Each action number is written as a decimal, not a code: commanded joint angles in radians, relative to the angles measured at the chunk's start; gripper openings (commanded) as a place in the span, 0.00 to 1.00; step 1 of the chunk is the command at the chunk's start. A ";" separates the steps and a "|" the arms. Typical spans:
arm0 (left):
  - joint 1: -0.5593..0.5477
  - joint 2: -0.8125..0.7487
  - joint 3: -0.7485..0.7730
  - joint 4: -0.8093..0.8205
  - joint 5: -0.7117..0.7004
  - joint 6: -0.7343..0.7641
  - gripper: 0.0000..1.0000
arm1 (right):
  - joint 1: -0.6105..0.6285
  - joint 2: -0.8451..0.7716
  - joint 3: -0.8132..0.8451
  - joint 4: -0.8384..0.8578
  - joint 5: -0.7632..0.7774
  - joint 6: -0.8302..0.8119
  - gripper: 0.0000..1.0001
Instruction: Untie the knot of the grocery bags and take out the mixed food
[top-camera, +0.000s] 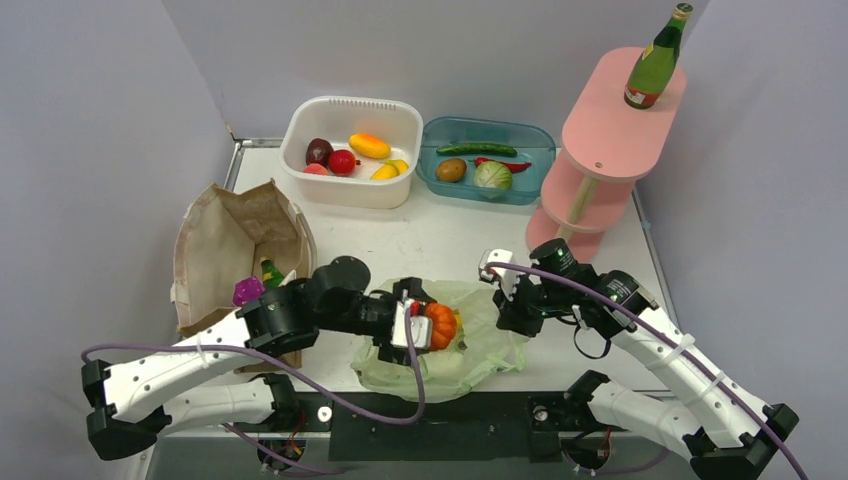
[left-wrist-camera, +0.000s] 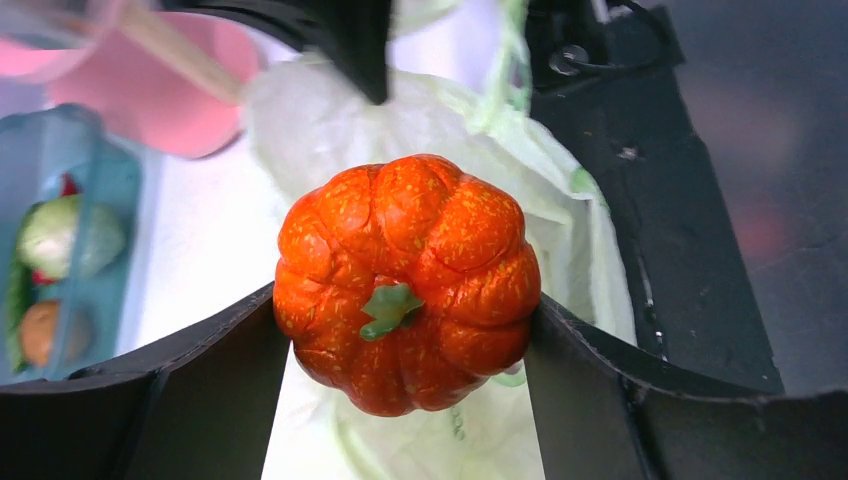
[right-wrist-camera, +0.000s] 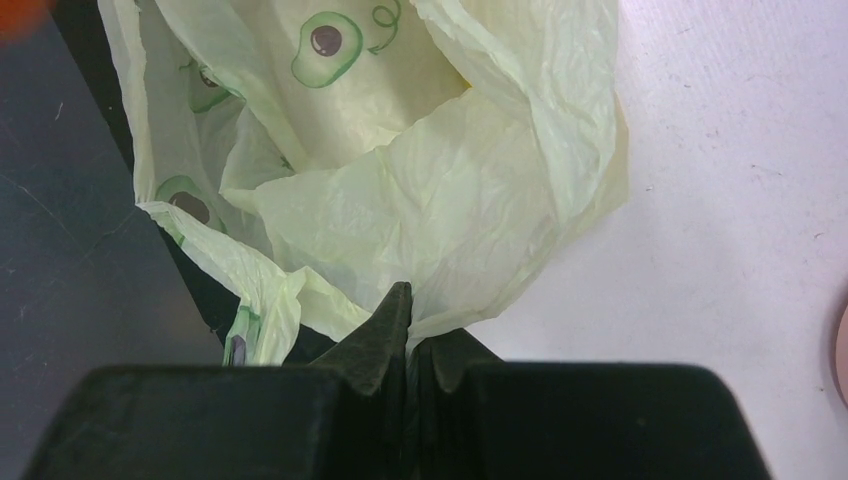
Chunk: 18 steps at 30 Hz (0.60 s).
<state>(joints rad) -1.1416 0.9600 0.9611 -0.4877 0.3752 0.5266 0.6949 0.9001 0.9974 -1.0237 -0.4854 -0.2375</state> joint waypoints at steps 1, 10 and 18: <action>0.111 -0.020 0.153 -0.127 0.000 -0.049 0.46 | -0.017 0.014 0.002 0.049 0.011 0.025 0.00; 0.756 0.356 0.469 0.019 0.182 -0.358 0.46 | -0.030 0.019 -0.008 0.062 0.008 0.039 0.00; 0.877 0.708 0.715 0.165 0.010 -0.410 0.43 | -0.039 0.007 0.000 0.059 0.022 0.033 0.00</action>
<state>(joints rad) -0.2829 1.5768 1.5719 -0.4416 0.4595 0.1600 0.6670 0.9169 0.9962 -0.9958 -0.4778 -0.2054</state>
